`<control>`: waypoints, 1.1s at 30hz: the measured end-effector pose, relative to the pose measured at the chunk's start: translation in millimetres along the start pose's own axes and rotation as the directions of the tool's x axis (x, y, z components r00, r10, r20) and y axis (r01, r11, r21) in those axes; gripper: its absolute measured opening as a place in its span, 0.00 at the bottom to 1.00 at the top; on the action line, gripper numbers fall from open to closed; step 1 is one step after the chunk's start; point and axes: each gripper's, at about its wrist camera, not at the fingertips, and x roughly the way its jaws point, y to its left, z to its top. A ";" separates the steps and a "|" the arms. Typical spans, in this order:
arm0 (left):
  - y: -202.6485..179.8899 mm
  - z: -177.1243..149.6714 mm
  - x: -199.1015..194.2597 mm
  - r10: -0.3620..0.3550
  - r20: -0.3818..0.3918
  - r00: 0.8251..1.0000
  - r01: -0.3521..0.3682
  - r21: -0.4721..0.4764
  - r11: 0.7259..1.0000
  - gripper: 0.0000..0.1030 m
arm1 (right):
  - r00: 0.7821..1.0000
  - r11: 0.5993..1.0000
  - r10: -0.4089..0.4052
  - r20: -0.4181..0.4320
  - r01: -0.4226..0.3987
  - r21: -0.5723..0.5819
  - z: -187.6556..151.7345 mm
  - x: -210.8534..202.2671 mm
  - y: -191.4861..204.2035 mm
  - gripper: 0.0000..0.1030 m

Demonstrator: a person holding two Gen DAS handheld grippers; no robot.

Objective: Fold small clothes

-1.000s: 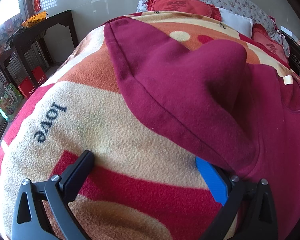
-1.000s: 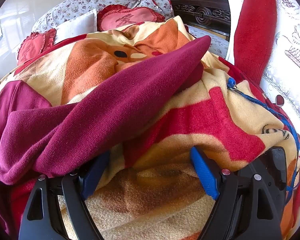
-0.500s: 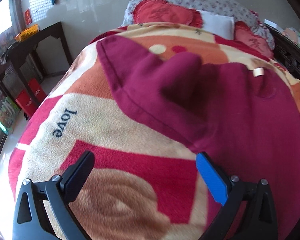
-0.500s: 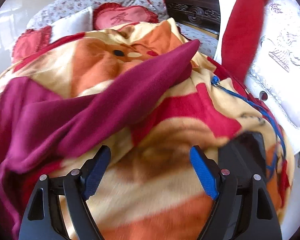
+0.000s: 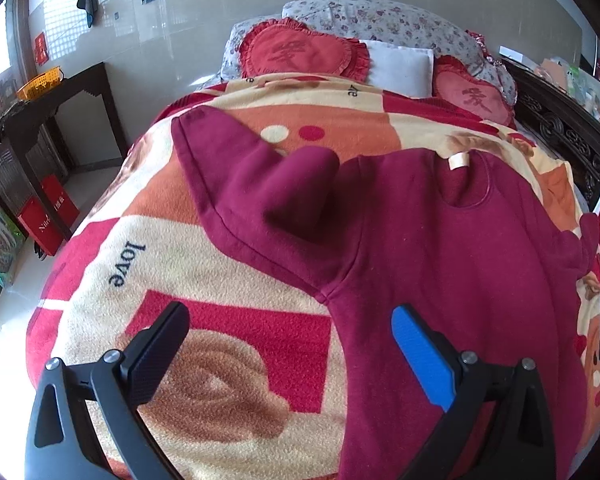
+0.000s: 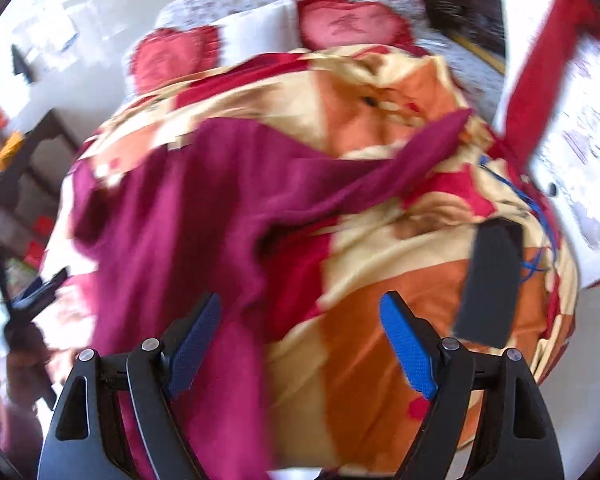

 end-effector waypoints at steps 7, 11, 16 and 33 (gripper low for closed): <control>6.1 5.8 -3.5 0.006 0.009 1.000 -0.006 -0.011 1.000 1.00 | 0.996 0.987 0.084 0.023 -0.080 -0.138 19.5 4.1 72.5 0.63; 9.4 9.5 0.4 0.016 0.008 1.000 -0.016 -0.012 1.000 1.00 | 0.996 0.985 0.076 0.046 -0.068 -0.158 26.6 31.9 98.7 0.63; 11.4 14.2 7.7 0.018 0.001 1.000 -0.018 -0.017 1.000 1.00 | 0.998 0.983 0.031 0.063 -0.019 -0.182 36.3 76.3 128.0 0.63; 7.2 29.4 35.2 0.024 -0.014 1.000 -0.024 -0.012 1.000 1.00 | 0.999 0.983 -0.027 0.046 0.035 -0.182 44.5 143.4 150.8 0.62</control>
